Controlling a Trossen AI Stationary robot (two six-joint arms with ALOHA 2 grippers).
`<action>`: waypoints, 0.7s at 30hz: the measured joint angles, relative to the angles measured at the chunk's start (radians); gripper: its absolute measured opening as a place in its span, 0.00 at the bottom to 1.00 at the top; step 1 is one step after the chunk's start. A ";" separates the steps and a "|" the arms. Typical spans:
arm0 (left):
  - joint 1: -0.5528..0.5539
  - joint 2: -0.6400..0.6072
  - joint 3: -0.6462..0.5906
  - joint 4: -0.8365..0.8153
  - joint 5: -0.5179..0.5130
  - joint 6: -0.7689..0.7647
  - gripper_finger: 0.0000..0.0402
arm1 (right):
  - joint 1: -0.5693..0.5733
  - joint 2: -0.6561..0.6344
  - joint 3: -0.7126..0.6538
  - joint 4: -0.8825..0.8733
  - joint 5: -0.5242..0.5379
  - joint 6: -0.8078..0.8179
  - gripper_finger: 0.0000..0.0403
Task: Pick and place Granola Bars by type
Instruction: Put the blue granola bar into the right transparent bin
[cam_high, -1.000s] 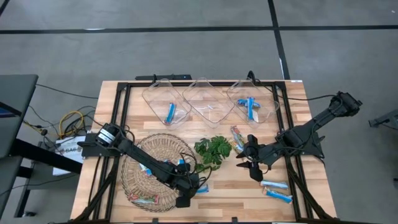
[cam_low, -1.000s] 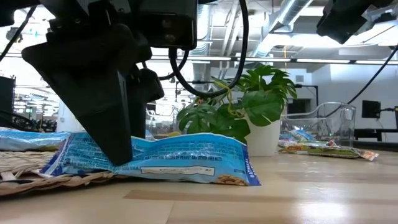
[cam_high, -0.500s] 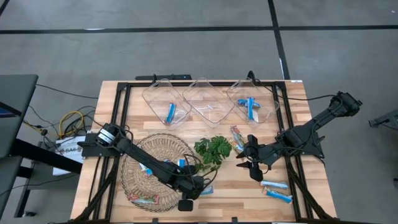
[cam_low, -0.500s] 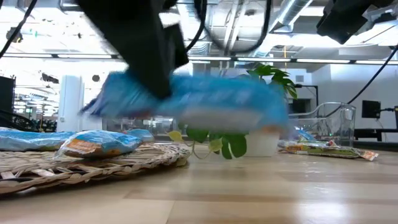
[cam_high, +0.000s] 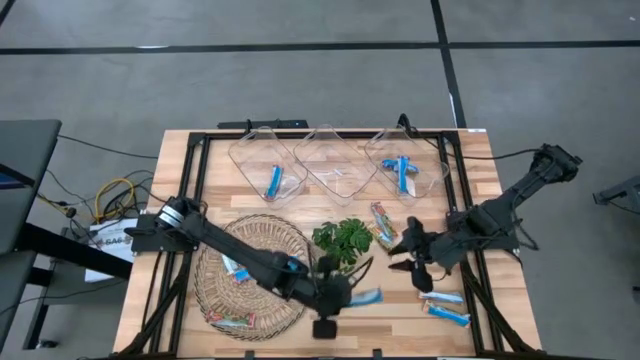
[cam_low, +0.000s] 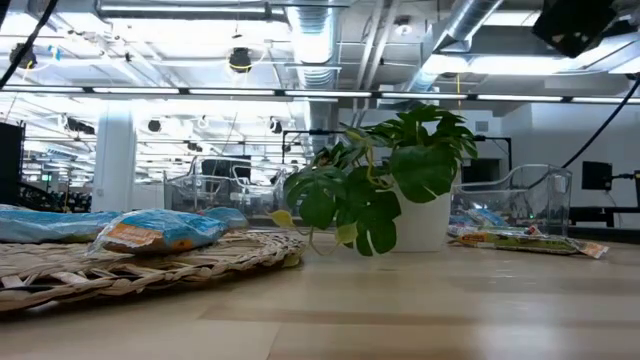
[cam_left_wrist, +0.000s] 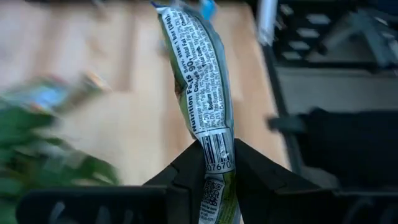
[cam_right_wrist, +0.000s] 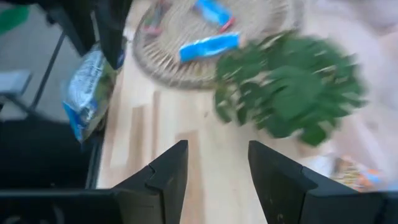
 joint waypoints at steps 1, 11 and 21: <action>0.011 -0.002 0.021 -0.017 -0.018 0.017 0.17 | 0.011 -0.020 0.000 -0.015 0.038 0.011 0.40; 0.217 -0.056 0.072 -0.058 0.023 0.123 0.17 | 0.098 -0.188 0.000 -0.079 0.466 0.116 0.40; 0.436 -0.062 0.072 0.065 0.182 0.174 0.17 | 0.007 -0.240 0.000 -0.048 0.647 0.125 0.40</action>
